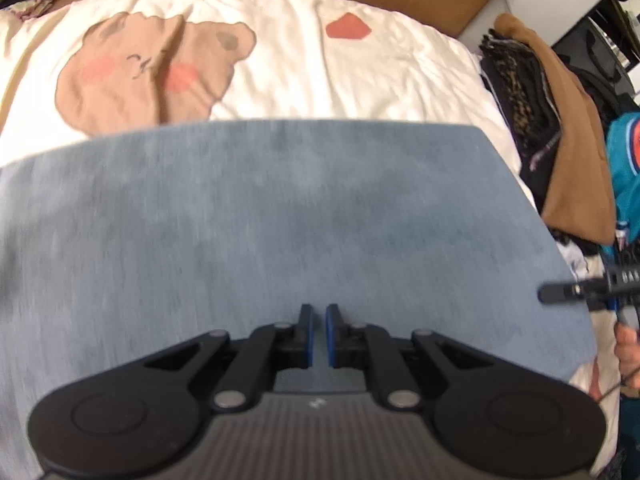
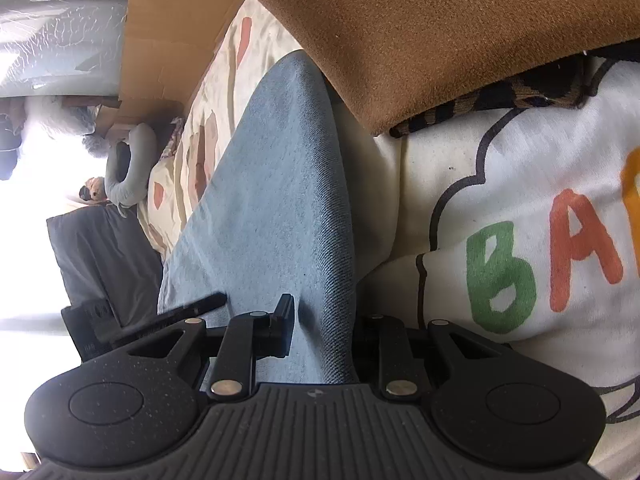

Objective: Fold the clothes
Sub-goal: 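Carry the folded jeans with both grippers toward the brown cloth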

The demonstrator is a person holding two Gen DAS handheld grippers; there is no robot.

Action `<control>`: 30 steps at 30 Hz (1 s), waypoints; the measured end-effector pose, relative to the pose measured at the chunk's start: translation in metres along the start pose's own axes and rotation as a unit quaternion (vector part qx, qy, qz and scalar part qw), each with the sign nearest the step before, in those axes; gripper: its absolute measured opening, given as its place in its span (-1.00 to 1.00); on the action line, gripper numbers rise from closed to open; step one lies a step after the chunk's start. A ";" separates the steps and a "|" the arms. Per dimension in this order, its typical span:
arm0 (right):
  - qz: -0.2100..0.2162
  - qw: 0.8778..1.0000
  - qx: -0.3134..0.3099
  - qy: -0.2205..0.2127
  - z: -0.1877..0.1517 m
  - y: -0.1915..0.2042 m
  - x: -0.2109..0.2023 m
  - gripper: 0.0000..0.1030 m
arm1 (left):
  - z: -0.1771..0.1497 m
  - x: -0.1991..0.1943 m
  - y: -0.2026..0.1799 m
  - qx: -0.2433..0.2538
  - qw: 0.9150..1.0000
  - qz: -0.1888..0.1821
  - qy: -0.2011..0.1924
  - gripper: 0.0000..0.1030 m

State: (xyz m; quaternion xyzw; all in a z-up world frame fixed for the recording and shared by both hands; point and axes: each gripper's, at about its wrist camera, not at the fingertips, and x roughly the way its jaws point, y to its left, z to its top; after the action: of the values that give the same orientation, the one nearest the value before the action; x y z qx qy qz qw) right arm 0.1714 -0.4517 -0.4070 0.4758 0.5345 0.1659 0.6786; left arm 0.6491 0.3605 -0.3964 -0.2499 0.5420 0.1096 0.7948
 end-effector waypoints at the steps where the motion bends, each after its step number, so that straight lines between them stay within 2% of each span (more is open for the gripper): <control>1: 0.000 1.000 0.000 0.000 0.000 0.000 0.000 -0.51 | 0.006 0.001 0.000 0.002 1.000 0.005 -0.002 -0.85; 5: 0.002 1.000 -0.009 0.000 -0.001 0.001 0.000 -0.51 | 0.024 0.013 0.001 0.000 1.000 0.011 -0.011 -0.85; 7: 0.004 1.000 -0.012 0.001 0.000 0.003 -0.001 -0.42 | 0.032 0.017 0.002 -0.001 1.000 0.013 -0.017 -0.85; 10: 0.003 1.000 -0.014 -0.001 0.001 0.004 -0.002 -0.41 | 0.041 0.021 0.001 -0.003 0.999 0.024 -0.032 -0.86; 21: -0.003 0.999 0.010 -0.037 0.012 -0.002 -0.003 -0.41 | 0.067 0.027 0.005 -0.031 0.996 0.042 -0.072 -0.86; 30: -0.005 0.997 0.024 -0.072 0.024 -0.007 -0.006 -0.41 | 0.035 0.027 -0.004 -0.014 0.998 0.037 -0.054 -0.86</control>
State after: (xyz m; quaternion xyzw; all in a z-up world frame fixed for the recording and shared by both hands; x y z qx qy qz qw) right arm 0.1883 -0.4707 -0.4095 0.4999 0.4903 0.1147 0.7047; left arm 0.6899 0.3724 -0.4093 -0.2341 0.5060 0.1598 0.8146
